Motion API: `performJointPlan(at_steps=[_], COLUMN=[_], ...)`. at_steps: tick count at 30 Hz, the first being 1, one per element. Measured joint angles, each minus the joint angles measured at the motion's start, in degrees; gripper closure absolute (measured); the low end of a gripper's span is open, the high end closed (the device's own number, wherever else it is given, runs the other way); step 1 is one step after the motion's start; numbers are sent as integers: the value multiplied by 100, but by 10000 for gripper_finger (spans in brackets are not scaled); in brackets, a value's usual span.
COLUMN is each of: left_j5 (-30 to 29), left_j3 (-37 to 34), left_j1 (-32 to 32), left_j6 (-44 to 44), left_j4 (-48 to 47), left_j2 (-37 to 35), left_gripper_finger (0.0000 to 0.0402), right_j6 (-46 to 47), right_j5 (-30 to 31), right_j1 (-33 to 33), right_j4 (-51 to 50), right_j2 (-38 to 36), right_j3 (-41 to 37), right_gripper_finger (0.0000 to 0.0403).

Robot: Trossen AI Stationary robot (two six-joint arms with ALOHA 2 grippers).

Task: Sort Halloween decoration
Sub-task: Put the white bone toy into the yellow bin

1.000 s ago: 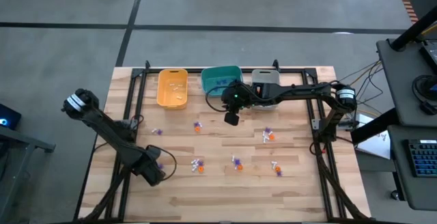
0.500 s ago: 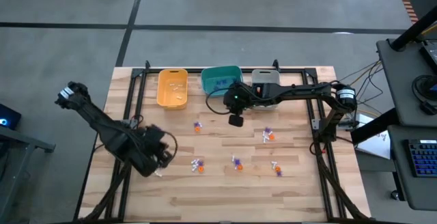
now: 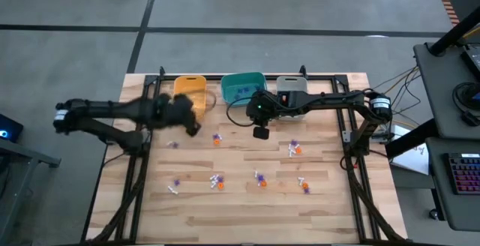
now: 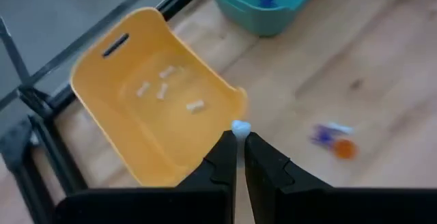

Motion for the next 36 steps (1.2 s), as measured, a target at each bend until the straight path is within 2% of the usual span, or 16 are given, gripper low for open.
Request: performJointPlan(at_steps=[4, 6, 10, 13, 17, 22, 29, 36], left_j5=[1042, 1459, 2255, 2872, 2928, 2932, 2564, 2545], left_j3=[0, 0, 0, -2, -4, -4, -4, -4], left_j1=[1653, 2380, 3672, 4247, 4571, 4600, 4594, 4594], left_j6=[1893, 2558, 3345, 3637, 3861, 3927, 3901, 3887], left_j4=[864, 1185, 1497, 1550, 1539, 1541, 1539, 1532], left_j2=[244, 426, 969, 1432, 1980, 2366, 2485, 2381], left_gripper_finger=[402, 402, 401, 401, 401, 401, 386, 356], right_j6=[-4, -4, 18, 35, 35, 9, 9, 324], right_j5=[0, 0, 0, 0, 0, 0, 0, 1], right_j1=[0, 0, 0, -2, -2, -2, -2, -2], right_j4=[5, 5, 5, 5, 36, 129, 180, 72], right_j2=[-11, -11, -22, -22, -22, -22, -22, -104], right_j3=[3, 3, 3, 3, 3, 1, 1, 1], right_gripper_finger=[335, 335, 335, 335, 335, 335, 335, 335])
